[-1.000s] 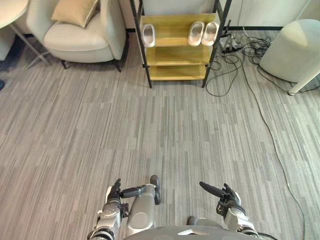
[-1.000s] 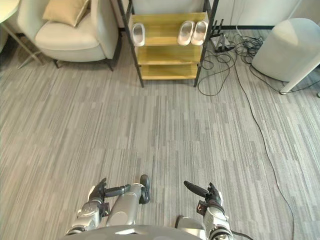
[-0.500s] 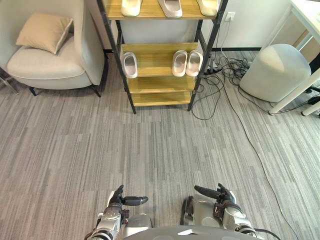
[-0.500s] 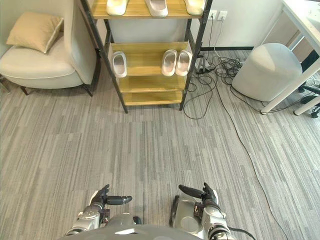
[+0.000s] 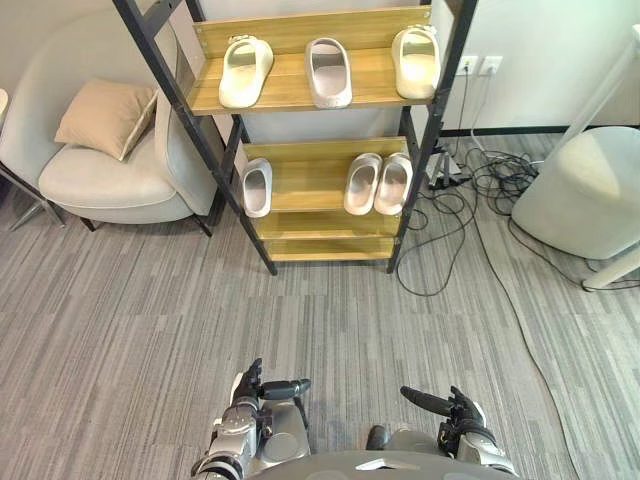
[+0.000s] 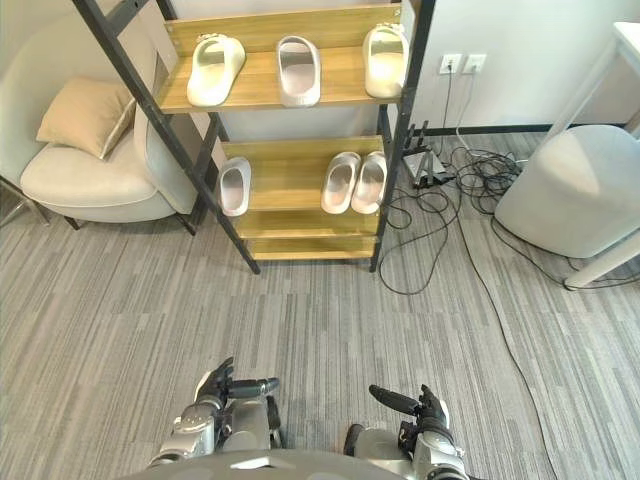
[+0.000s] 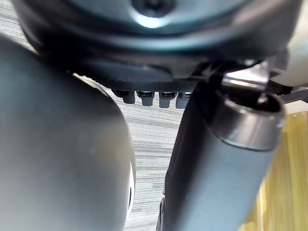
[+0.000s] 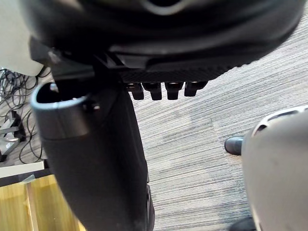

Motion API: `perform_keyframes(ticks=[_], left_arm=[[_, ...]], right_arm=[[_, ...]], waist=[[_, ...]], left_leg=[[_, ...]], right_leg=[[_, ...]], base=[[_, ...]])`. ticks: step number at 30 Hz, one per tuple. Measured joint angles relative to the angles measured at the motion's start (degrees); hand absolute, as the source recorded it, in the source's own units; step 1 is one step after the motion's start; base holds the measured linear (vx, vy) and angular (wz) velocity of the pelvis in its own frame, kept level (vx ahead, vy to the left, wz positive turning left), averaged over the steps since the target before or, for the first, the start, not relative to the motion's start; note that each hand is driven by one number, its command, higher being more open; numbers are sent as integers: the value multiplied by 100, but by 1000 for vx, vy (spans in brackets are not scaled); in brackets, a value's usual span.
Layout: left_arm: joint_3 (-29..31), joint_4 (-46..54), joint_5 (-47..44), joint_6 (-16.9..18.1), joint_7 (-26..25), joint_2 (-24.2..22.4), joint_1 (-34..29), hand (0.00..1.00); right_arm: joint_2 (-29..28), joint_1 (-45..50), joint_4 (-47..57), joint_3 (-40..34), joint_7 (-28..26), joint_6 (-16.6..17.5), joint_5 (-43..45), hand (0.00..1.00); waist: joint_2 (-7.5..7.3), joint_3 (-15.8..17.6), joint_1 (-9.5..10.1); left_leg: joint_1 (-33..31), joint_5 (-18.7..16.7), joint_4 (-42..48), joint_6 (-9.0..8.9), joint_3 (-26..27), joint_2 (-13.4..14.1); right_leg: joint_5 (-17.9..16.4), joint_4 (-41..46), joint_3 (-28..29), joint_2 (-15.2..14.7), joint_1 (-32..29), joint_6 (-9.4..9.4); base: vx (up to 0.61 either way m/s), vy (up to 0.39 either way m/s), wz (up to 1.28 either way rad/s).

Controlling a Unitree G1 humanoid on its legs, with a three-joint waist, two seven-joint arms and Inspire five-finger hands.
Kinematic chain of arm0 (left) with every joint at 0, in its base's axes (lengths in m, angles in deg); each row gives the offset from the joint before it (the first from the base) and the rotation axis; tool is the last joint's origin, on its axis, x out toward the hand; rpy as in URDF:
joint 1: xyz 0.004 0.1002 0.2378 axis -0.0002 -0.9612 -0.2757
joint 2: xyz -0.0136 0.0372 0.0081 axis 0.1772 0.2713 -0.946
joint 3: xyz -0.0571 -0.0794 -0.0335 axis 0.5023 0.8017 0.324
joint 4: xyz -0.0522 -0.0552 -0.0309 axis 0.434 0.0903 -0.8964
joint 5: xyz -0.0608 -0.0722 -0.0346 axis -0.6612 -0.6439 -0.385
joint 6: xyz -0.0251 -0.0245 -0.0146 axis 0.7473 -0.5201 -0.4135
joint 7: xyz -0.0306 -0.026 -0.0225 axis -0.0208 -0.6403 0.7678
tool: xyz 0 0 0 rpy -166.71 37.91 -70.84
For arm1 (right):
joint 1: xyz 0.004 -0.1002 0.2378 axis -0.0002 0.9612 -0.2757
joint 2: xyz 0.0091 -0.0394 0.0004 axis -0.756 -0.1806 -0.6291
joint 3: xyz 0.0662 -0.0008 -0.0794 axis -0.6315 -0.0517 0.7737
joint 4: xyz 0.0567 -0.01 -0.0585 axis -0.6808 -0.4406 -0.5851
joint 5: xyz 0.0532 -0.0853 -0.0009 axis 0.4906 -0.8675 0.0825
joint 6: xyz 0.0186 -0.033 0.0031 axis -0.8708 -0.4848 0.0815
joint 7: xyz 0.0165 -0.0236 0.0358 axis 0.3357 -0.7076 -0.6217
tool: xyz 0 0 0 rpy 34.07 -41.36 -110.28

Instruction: Organize the slippers on the shoe rack

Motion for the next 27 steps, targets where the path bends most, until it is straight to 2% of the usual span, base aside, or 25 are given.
perform_keyframes(ticks=[1,2,3,4,5,6,7,8,9,10,11,12,13,15,16,17,18,19,21,23,24,27], left_arm=[[-20,4,0,1,1,-2,1,100],[-37,3,-1,1,2,-2,0,100],[-43,-28,-1,3,-4,30,21,100],[-63,-67,-10,-8,5,126,63,100],[-65,-77,-10,-11,14,137,77,100],[-66,-133,-18,-14,12,146,87,100],[-102,-176,-30,-28,10,183,87,100],[-121,-206,-29,-48,8,214,83,100],[-272,-298,-28,-99,2,274,78,100],[-324,-349,-29,-122,4,320,77,100],[-354,-388,-30,-134,0,337,58,100],[-357,-385,-30,-133,-6,349,28,100],[-355,-386,-30,-133,-6,351,23,100],[-348,-385,-31,-133,-1,326,-10,100],[-315,-380,-38,-133,0,308,-28,100],[-306,-374,-36,-128,7,351,-58,100],[-299,-388,-32,-128,15,377,-65,100],[-236,-405,-33,-129,8,232,-52,100],[-200,-407,-9,-126,19,65,-79,100],[-197,-420,26,-127,64,42,-77,100],[-191,-417,29,-127,83,38,-74,100],[8,-315,32,-120,97,-1,-84,100]], right_arm=[[9,3,-8,2,5,3,-1,100],[12,2,-38,11,5,6,-1,100],[-15,-23,-97,46,4,-3,-4,100],[-77,-46,-97,114,-1,0,-7,100],[-93,-46,-103,120,-6,-3,-9,100],[-91,-45,-105,119,-24,-7,-20,100],[-77,-49,-101,137,-34,-1,-21,100],[-73,-59,-100,183,-46,3,-22,100],[-70,-69,-84,241,-81,10,-18,100],[-67,-78,-70,240,-78,21,-22,100],[-65,-85,-34,245,-75,31,-26,100],[-72,-101,-18,259,-79,53,-63,100],[-71,-115,0,264,-86,60,-115,100],[-56,-199,28,262,-92,61,-147,100],[-50,-206,33,260,-91,64,-146,100],[-77,-161,11,311,-85,59,-148,100],[-100,-121,-2,291,-90,50,-116,100],[-45,-170,-58,267,-87,43,-133,100],[20,-180,-80,227,-103,43,-136,100],[29,-144,-86,143,-107,21,-126,100],[-3,-62,-58,-9,-100,28,-118,100],[-11,94,22,-26,-62,29,-117,100]], waist=[[4,0,28],[5,1,62],[-51,5,94],[-193,-6,48],[-215,-12,61],[-231,-19,63],[-263,-22,51],[-294,-16,50],[-353,-38,-4],[-375,-47,-24],[-369,-48,-43],[-333,-33,-49],[-332,-33,-56],[-267,1,-110],[-265,0,-125],[-375,-54,-134],[-447,-96,-141],[-267,-98,-100],[-36,-154,-74],[17,-158,-135],[29,-155,-133],[-5,-146,-70]], left_leg=[[35,437,-670,44,-98,-151],[86,862,-816,108,-158,-195],[258,1105,-897,575,-140,-320],[239,827,-709,646,-107,-401],[241,710,-590,700,-84,-398],[396,416,-398,750,-8,-392],[646,234,-428,780,79,-420],[840,150,-472,815,117,-458],[1169,13,-564,842,109,-553],[1392,-31,-662,861,97,-600],[1722,-48,-882,869,66,-629],[1948,-46,-1054,867,14,-623],[2025,-45,-1110,865,-31,-609],[2192,-51,-1192,848,-233,-479],[2242,-72,-1235,759,-303,-423],[2297,-125,-1305,548,-443,-494],[2329,-211,-1310,404,-577,-532],[2373,-252,-1332,343,-673,-354],[2371,-281,-1336,250,-721,-135],[2353,-268,-1112,167,-794,-38],[2197,-299,-624,31,-784,69],[1599,-356,848,-44,-332,422]], right_leg=[[-75,-59,74,-17,98,122],[-129,-78,134,-22,160,207],[-204,-81,269,-88,281,317],[-229,143,307,-248,215,358],[-266,375,346,-289,138,419],[-377,1431,506,-393,-189,589],[-324,2587,626,-542,-606,823],[-232,3291,680,-669,-861,1123],[-220,4418,652,-869,-1282,1187],[-290,4815,524,-969,-1472,1065],[-412,4927,266,-1051,-1676,855],[-513,4715,69,-1046,-1851,683],[-550,4543,-7,-1028,-1913,619],[-574,3213,-24,-791,-2154,518],[-484,2509,71,-667,-2178,570],[281,1285,366,-554,-2134,590],[887,1174,450,-532,-2101,384],[878,1226,396,-416,-2052,331],[740,1042,222,-227,-1888,241],[638,929,36,-191,-1679,199],[612,726,-101,-152,-1413,172],[549,355,-317,-113,-881,136]], base=[[362,150,-29],[381,150,-40],[456,150,-27],[444,147,-20],[505,176,-13],[403,165,-25],[409,165,-30],[506,171,-17],[435,114,-2],[509,93,13],[399,26,19],[311,13,21],[347,-55,32],[355,-134,51],[393,-211,71],[266,-151,72],[475,-306,59],[273,-193,29],[289,-226,24],[206,-184,47],[152,-161,53],[118,-99,42]])
